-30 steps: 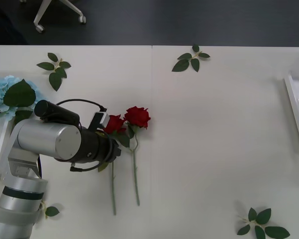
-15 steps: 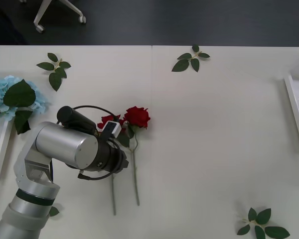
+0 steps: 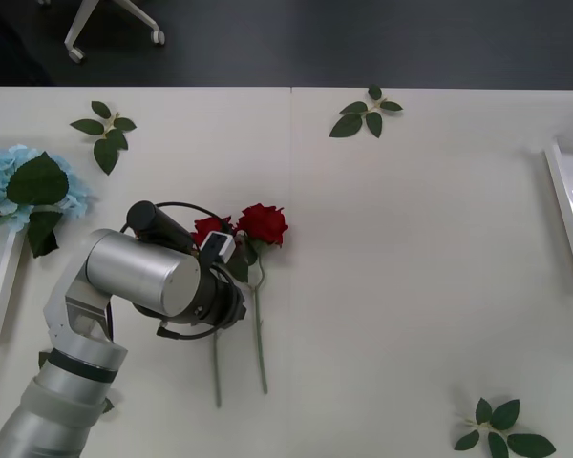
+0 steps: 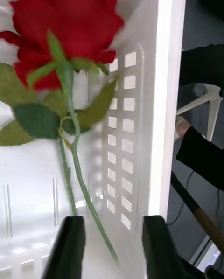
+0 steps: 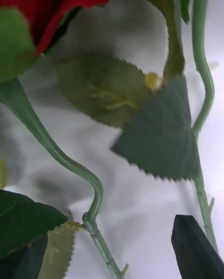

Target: Put the red flowers into the right box and the blue flowers into the left box

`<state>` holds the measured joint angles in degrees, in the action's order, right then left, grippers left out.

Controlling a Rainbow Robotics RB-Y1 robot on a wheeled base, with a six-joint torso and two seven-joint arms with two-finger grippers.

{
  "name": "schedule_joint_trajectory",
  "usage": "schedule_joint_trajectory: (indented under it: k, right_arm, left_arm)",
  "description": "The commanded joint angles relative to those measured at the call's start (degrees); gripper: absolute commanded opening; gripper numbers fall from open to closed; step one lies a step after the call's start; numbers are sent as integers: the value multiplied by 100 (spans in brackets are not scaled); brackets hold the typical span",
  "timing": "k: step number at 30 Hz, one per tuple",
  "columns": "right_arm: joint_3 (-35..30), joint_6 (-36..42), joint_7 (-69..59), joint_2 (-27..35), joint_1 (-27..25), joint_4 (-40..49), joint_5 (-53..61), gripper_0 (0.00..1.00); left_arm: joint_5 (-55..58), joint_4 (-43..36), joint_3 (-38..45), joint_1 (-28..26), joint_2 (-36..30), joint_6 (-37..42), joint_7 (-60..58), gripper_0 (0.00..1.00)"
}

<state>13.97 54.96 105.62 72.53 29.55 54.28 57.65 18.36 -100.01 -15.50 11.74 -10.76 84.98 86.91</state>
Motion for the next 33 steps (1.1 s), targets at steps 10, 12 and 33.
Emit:
schedule_joint_trajectory:
  k: [10,12,33]
  right_arm:
    - [-272,270,152,50,148,320,510,97]
    - [-589,709,152,59,148,549,756,98]
    - [-1371,2098,152,138,-37,4161,2831,100]
  left_arm:
    - [-245,17,-120,91,91,-166,36,6]
    - [-281,17,-137,100,91,-166,10,2]
    - [-281,-63,-67,118,83,-174,-17,28]
